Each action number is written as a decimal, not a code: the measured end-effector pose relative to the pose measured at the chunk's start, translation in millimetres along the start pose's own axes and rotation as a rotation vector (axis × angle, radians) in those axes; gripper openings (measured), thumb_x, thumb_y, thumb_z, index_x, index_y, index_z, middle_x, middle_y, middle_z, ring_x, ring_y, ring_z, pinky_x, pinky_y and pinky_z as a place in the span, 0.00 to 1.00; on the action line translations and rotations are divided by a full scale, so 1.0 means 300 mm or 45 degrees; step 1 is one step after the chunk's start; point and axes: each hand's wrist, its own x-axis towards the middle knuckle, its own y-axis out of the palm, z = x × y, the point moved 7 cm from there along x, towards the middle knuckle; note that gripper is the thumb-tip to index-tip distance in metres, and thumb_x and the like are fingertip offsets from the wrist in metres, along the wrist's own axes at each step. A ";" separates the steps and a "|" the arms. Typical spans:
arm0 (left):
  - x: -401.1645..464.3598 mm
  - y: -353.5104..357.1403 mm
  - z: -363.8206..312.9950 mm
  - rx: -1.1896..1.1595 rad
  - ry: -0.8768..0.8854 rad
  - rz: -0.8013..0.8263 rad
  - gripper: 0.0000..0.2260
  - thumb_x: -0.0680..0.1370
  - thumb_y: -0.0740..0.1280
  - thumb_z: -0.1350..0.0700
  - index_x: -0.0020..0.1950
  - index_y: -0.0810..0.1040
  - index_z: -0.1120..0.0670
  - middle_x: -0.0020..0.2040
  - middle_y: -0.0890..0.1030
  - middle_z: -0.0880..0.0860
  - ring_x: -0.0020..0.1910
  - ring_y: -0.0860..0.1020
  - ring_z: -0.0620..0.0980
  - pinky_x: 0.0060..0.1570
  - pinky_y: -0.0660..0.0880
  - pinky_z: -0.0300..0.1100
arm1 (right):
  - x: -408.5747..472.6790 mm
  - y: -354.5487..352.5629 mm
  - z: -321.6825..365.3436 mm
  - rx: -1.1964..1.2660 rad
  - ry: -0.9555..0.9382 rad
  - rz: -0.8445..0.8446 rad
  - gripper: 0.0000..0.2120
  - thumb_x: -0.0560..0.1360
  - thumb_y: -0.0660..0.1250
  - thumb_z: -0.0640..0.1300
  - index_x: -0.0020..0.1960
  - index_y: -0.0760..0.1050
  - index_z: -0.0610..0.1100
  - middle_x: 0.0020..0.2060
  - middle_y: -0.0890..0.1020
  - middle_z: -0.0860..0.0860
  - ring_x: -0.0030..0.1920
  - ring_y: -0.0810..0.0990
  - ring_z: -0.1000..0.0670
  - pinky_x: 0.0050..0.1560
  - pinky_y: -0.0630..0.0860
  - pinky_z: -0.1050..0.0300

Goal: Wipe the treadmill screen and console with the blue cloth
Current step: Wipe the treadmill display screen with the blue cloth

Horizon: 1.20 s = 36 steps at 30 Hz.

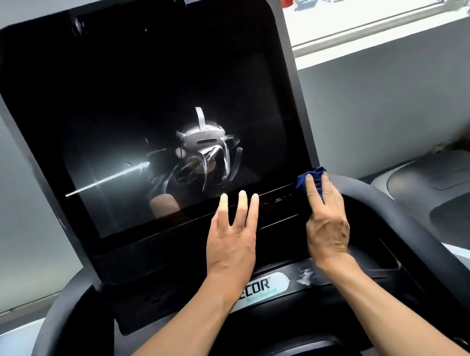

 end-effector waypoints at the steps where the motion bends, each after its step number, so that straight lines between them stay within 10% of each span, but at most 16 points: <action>1: 0.000 0.001 -0.001 0.005 -0.001 0.006 0.39 0.77 0.63 0.61 0.84 0.47 0.54 0.81 0.52 0.57 0.77 0.52 0.66 0.75 0.60 0.55 | 0.040 -0.001 0.012 -0.021 -0.027 0.018 0.31 0.73 0.55 0.26 0.75 0.70 0.41 0.73 0.70 0.37 0.69 0.73 0.36 0.66 0.75 0.43; 27: -0.008 0.003 -0.008 0.019 -0.050 -0.061 0.41 0.74 0.67 0.64 0.84 0.52 0.52 0.80 0.53 0.56 0.77 0.55 0.64 0.73 0.65 0.53 | 0.151 -0.048 0.097 -0.152 0.031 -0.013 0.31 0.73 0.65 0.28 0.74 0.71 0.44 0.63 0.71 0.39 0.60 0.66 0.38 0.61 0.73 0.43; 31: -0.005 0.002 -0.015 0.007 0.013 0.012 0.40 0.76 0.62 0.64 0.84 0.44 0.53 0.82 0.48 0.57 0.78 0.48 0.65 0.77 0.59 0.53 | 0.076 -0.016 0.169 -0.062 -0.284 0.028 0.25 0.76 0.59 0.30 0.74 0.69 0.36 0.59 0.74 0.37 0.58 0.71 0.38 0.63 0.74 0.43; 36: -0.030 -0.031 0.053 -0.104 -0.059 -0.190 0.40 0.71 0.71 0.69 0.80 0.64 0.51 0.76 0.66 0.58 0.74 0.64 0.62 0.69 0.73 0.50 | 0.296 -0.018 0.173 -0.053 -0.130 -0.078 0.26 0.76 0.60 0.28 0.74 0.68 0.35 0.63 0.72 0.38 0.60 0.67 0.39 0.62 0.72 0.48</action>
